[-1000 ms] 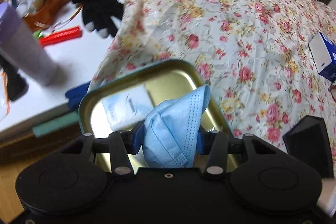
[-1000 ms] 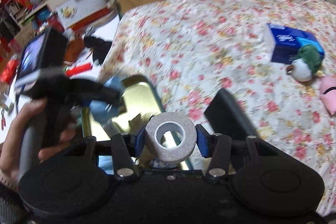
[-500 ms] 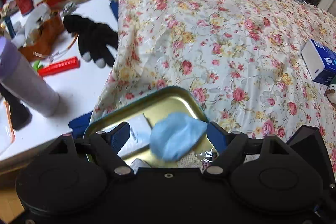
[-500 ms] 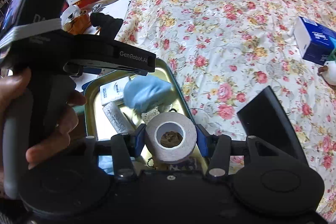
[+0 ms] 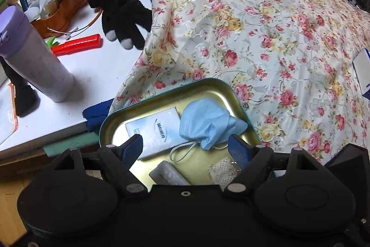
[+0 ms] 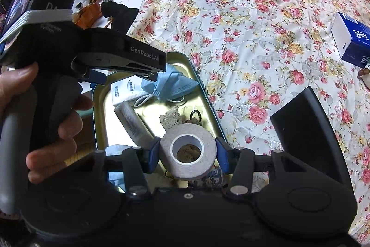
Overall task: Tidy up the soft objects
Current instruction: 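Carry the mask into the tray and open the left gripper while the right releases the tape roll there, then move the right tool to the pink plush while the left tool approaches the green-hooded plush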
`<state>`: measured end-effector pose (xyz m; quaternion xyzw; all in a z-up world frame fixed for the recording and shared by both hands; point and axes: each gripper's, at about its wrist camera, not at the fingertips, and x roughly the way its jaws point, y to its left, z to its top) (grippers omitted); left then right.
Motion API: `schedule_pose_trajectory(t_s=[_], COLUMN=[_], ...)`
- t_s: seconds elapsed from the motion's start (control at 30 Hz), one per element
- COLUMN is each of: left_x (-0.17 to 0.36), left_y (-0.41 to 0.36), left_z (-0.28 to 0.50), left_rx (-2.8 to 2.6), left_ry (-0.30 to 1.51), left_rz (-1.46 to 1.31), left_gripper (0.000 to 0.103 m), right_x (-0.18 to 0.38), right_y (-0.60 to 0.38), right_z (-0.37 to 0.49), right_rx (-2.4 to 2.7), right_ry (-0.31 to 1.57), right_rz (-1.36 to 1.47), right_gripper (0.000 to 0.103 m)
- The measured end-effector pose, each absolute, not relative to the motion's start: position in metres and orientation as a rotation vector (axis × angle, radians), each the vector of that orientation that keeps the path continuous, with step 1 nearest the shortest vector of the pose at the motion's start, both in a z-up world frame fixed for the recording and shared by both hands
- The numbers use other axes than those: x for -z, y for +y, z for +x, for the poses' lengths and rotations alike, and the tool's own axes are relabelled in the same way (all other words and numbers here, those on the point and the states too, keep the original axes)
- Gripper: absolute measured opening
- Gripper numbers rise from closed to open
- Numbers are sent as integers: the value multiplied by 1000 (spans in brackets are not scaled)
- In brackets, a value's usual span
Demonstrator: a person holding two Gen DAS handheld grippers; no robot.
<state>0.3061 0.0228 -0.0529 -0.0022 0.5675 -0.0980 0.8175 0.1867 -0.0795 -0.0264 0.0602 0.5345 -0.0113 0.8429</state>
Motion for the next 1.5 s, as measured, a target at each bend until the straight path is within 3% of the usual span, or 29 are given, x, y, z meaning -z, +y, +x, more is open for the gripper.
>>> schedule_pose_trajectory(t_s=[1.03, 1.27, 1.5], left_x=[58, 65, 70], left_y=[21, 26, 31], left_z=[304, 305, 303], left_rx=[180, 154, 136], left_ry=[1216, 1232, 1234], left_rz=[55, 62, 69], left_gripper=[78, 78, 86], right_x=[31, 6, -40], right_y=[-76, -86, -148], right_z=[184, 177, 158], right_rx=[53, 76, 189], right_ry=[1163, 1108, 990], right_rz=[82, 87, 162], right_gripper=[51, 51, 62])
